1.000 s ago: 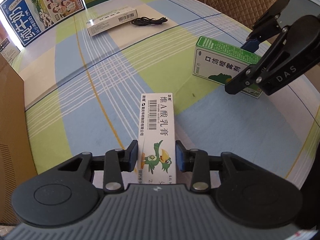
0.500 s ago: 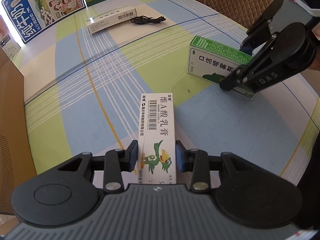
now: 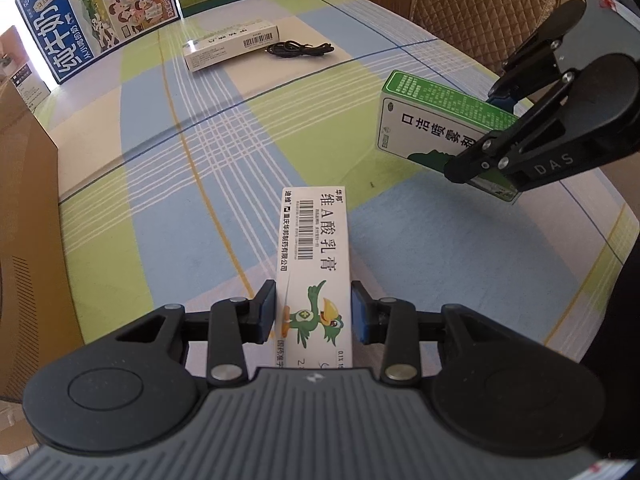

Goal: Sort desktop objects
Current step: 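Lift the white parrot box with the left gripper while the right lifts the green box, then carry both medicine boxes with both grippers over the cardboard box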

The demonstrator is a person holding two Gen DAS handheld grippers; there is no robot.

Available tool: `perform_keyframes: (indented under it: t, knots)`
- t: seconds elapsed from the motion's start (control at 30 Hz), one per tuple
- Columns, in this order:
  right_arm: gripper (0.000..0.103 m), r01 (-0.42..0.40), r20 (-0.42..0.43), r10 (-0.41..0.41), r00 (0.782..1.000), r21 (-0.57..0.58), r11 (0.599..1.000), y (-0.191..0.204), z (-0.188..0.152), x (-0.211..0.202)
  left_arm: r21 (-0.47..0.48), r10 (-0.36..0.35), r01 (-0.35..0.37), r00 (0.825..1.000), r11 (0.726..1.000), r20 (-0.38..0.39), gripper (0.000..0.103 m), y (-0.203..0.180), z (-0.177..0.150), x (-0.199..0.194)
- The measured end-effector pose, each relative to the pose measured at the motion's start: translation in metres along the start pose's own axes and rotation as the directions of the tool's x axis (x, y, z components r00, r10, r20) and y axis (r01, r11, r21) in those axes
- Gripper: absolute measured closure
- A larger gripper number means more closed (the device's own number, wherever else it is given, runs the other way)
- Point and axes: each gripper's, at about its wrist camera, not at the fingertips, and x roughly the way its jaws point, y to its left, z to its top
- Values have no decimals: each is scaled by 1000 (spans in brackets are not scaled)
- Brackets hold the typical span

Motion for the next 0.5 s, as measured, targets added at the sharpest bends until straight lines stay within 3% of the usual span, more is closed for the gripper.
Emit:
perform_keyframes:
  t: [0.5]
  knots:
    - [75, 19, 78, -17, 997, -24, 1000, 24, 5, -48, 14, 24, -25, 998, 1000, 61, 70, -3, 3, -49]
